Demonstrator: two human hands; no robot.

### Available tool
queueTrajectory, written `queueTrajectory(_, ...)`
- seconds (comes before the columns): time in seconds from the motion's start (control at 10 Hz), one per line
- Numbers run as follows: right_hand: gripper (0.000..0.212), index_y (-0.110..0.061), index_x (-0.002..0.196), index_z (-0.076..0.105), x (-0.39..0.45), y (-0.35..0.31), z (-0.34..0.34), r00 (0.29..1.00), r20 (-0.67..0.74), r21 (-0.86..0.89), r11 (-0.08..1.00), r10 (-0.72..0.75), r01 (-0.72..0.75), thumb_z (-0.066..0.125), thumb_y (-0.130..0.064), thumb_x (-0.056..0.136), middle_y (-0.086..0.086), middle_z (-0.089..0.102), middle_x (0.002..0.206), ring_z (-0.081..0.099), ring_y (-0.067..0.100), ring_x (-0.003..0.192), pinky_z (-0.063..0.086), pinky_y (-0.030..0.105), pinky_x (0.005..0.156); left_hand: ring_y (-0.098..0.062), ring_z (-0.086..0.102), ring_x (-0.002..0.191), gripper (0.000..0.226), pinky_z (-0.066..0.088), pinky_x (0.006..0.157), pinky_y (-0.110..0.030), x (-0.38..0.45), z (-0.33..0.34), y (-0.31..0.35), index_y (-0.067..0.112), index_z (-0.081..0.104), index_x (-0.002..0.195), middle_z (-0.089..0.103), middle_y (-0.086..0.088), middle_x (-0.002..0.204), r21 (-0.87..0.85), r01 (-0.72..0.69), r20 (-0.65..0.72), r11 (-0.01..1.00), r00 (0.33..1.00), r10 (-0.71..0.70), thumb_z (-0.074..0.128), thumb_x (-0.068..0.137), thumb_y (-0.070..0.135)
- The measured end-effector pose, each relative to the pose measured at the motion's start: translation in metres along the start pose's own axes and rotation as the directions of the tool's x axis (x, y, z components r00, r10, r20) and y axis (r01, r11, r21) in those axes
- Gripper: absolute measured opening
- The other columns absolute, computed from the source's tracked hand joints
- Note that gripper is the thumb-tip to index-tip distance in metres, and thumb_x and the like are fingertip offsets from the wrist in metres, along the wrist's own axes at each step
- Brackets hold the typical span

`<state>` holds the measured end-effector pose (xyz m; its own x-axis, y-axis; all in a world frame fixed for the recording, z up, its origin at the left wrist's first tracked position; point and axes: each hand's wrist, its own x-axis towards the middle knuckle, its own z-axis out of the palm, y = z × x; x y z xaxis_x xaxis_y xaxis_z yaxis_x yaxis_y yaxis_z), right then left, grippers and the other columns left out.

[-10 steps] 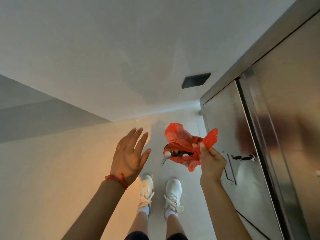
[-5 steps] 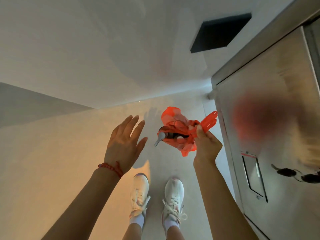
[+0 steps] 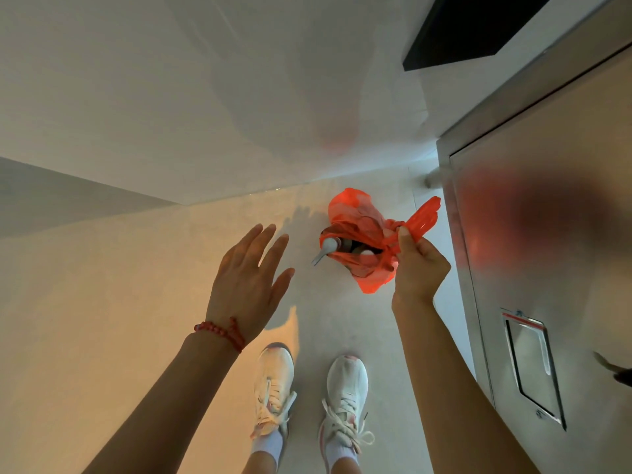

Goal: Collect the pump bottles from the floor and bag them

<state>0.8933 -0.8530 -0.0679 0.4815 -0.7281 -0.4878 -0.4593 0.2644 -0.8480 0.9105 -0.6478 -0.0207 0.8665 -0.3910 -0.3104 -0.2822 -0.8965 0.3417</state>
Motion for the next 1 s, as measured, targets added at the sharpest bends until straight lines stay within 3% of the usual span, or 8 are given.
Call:
queueTrajectory(0.1,0.024,-0.022,0.063,0.064,-0.001,0.0,-0.002,0.998,0.019,-0.03,0.998,-0.052,0.053,0.063,-0.009,0.084,-0.022,0.061,0.045,0.061,-0.007,0.053,0.042,0.002,0.051,-0.042,0.049,0.118,0.05,0.044,0.09,-0.054,0.002,0.001,0.004,0.001,0.054,0.12,0.056,-0.024,0.126,0.001,-0.009,-0.005,1.0,1.0,0.009,0.036,0.086,0.034)
queueTrajectory(0.4,0.014,-0.011,0.092,0.067,-0.008,0.009,-0.017,0.988,0.007,-0.079,0.985,-0.153,0.153,0.067,-0.006,0.079,-0.029,0.065,0.057,0.064,-0.006,0.066,0.048,0.008,0.065,-0.04,0.05,0.118,0.054,0.045,0.09,-0.052,0.003,0.004,0.018,0.003,0.053,0.121,0.056,-0.023,0.126,-0.004,-0.042,0.011,0.999,0.999,0.042,0.028,0.091,0.04)
queueTrajectory(0.5,0.017,-0.014,0.09,0.064,-0.013,0.008,-0.02,0.987,0.011,-0.09,0.983,-0.162,0.162,0.066,-0.002,0.079,-0.024,0.067,0.061,0.064,-0.008,0.067,0.047,0.005,0.065,-0.04,0.05,0.118,0.053,0.045,0.091,-0.052,0.002,0.004,0.021,0.003,0.054,0.121,0.056,-0.023,0.126,-0.005,-0.046,0.022,0.999,0.999,0.046,0.03,0.091,0.039)
queueTrajectory(0.6,0.02,-0.009,0.097,0.065,-0.018,0.01,-0.024,0.987,0.008,-0.084,0.984,-0.16,0.16,0.066,-0.001,0.078,0.0,0.068,0.089,0.066,-0.003,0.076,0.049,0.008,0.074,-0.041,0.05,0.118,0.044,0.044,0.09,-0.054,0.0,0.005,0.025,0.003,0.054,0.12,0.056,-0.023,0.125,0.002,-0.046,0.003,0.999,0.999,0.046,0.045,0.087,0.031)
queueTrajectory(0.7,0.031,-0.001,0.107,0.063,-0.023,0.007,-0.027,0.99,0.021,-0.091,0.986,-0.14,0.141,0.068,-0.004,0.077,0.011,0.066,0.104,0.065,0.015,0.091,0.049,0.022,0.089,-0.041,0.051,0.117,0.044,0.045,0.089,-0.054,-0.003,0.002,0.028,0.002,0.055,0.12,0.057,-0.023,0.125,0.0,-0.051,-0.003,0.999,0.999,0.051,0.05,0.083,0.027)
queueTrajectory(0.8,0.034,0.003,0.109,0.061,-0.028,0.007,-0.033,0.993,0.005,-0.132,0.984,-0.121,0.121,0.068,-0.004,0.076,0.018,0.066,0.104,0.063,0.023,0.092,0.047,0.027,0.089,-0.041,0.052,0.116,0.044,0.045,0.088,-0.054,-0.007,0.0,0.032,0.002,0.055,0.119,0.057,-0.023,0.125,0.0,-0.053,-0.002,0.999,0.999,0.053,0.05,0.084,0.028)
queueTrajectory(0.9,0.038,0.008,0.114,0.056,-0.038,0.0,-0.04,1.0,0.017,-0.086,0.996,-0.019,0.02,0.065,-0.001,0.078,0.003,0.069,0.093,0.062,0.036,0.102,0.046,0.037,0.096,-0.041,0.052,0.116,0.042,0.045,0.088,-0.054,-0.014,-0.008,0.036,0.003,0.055,0.119,0.058,-0.023,0.124,0.004,-0.064,-0.005,0.998,0.998,0.064,0.052,0.084,0.027)
queueTrajectory(1.0,0.038,0.008,0.116,0.055,-0.051,-0.003,-0.049,0.999,0.034,-0.083,0.996,-0.003,0.006,0.062,-0.002,0.08,0.016,0.069,0.103,0.059,0.039,0.109,0.042,0.045,0.101,-0.042,0.051,0.117,0.042,0.044,0.09,-0.055,-0.024,-0.011,0.04,0.002,0.054,0.12,0.056,-0.024,0.125,0.004,-0.073,-0.017,0.997,0.997,0.073,0.061,0.084,0.022)
